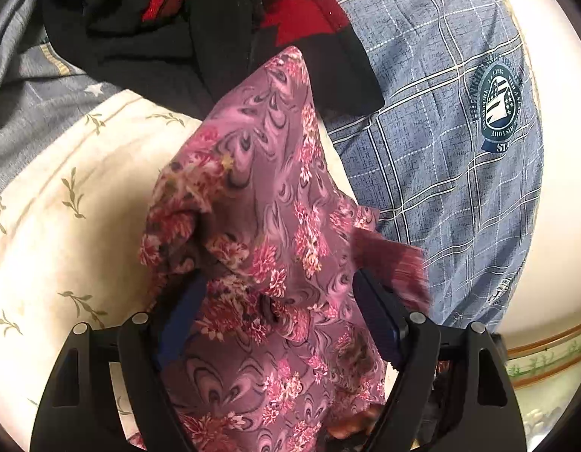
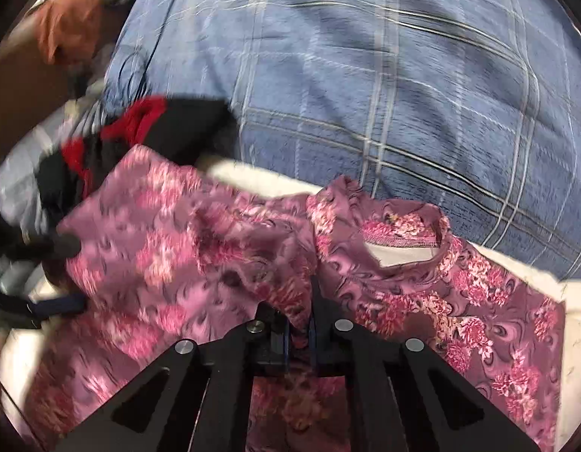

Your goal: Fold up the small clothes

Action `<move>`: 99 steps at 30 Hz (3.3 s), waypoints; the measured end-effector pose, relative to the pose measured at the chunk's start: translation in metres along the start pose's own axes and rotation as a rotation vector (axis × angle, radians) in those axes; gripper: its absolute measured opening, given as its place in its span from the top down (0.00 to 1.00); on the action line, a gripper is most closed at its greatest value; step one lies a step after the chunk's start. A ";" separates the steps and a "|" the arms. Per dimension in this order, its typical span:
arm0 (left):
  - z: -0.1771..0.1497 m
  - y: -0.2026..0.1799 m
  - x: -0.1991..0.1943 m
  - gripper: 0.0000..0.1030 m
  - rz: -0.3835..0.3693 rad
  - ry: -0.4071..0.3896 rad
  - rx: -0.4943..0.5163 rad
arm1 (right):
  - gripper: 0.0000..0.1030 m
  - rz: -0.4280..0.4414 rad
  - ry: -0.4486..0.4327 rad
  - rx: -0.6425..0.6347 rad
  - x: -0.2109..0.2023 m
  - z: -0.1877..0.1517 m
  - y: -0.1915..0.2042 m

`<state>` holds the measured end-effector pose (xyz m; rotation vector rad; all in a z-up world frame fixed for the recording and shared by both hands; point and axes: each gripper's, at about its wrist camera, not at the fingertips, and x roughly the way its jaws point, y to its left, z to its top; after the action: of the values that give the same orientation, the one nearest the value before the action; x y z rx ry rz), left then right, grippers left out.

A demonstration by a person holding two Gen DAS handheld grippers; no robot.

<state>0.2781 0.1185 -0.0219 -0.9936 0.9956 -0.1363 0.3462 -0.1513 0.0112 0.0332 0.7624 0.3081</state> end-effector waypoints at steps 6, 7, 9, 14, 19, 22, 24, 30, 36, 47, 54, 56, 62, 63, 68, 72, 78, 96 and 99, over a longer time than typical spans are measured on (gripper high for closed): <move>-0.001 0.002 0.006 0.22 0.012 0.005 0.007 | 0.94 0.169 -0.143 0.407 -0.064 -0.012 -0.080; -0.002 0.001 0.009 0.22 0.011 0.008 0.014 | 0.94 0.177 -0.143 0.462 -0.069 -0.018 -0.094; -0.003 -0.001 0.013 0.22 0.021 0.002 0.022 | 0.94 0.181 -0.136 0.529 -0.073 -0.028 -0.113; -0.001 -0.008 0.010 0.51 0.041 -0.048 0.057 | 0.94 0.198 -0.135 0.630 -0.078 -0.044 -0.137; -0.016 -0.025 0.005 0.79 0.079 -0.067 0.159 | 0.94 0.167 -0.210 0.690 -0.101 -0.055 -0.158; -0.029 -0.034 0.015 0.81 0.133 -0.038 0.217 | 0.94 0.123 -0.224 0.762 -0.113 -0.077 -0.185; -0.036 -0.036 0.025 0.81 0.164 -0.006 0.245 | 0.94 0.094 -0.207 0.806 -0.111 -0.090 -0.198; -0.039 -0.034 0.026 0.81 0.185 -0.002 0.271 | 0.89 0.054 -0.098 0.895 -0.094 -0.117 -0.219; -0.037 -0.031 0.029 0.81 0.195 0.015 0.258 | 0.92 0.004 -0.144 0.784 -0.120 -0.101 -0.212; -0.073 -0.037 -0.030 0.80 0.134 0.173 0.334 | 0.75 -0.069 -0.156 0.839 -0.167 -0.124 -0.234; 0.011 -0.059 -0.019 0.25 0.254 -0.007 0.432 | 0.53 -0.022 -0.073 0.815 -0.125 -0.099 -0.250; 0.033 -0.055 0.012 0.25 0.291 0.058 0.418 | 0.53 -0.055 -0.043 0.771 -0.108 -0.090 -0.246; 0.039 -0.049 0.063 0.60 0.378 0.133 0.434 | 0.96 -0.067 -0.066 0.558 -0.098 -0.059 -0.221; 0.034 -0.049 0.069 0.59 0.401 0.124 0.446 | 0.96 -0.073 -0.091 0.556 -0.103 -0.057 -0.221; 0.027 -0.054 0.067 0.58 0.460 0.095 0.539 | 0.96 -0.143 0.071 0.530 -0.068 -0.075 -0.233; 0.025 -0.058 0.034 0.59 0.406 0.081 0.542 | 0.83 -0.182 0.012 0.546 -0.101 -0.068 -0.226; -0.029 -0.073 0.016 0.52 0.418 0.062 0.730 | 0.82 -0.060 -0.059 0.426 -0.132 -0.073 -0.185; -0.021 -0.021 0.007 0.30 0.408 0.148 0.569 | 0.84 -0.067 0.042 0.453 -0.108 -0.109 -0.179; -0.029 0.004 -0.037 0.30 0.456 0.129 0.554 | 0.83 -0.015 0.088 0.496 -0.129 -0.129 -0.175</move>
<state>0.2337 0.1206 -0.0060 -0.2436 1.1934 -0.0887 0.2157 -0.3658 -0.0199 0.4836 0.9117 0.1000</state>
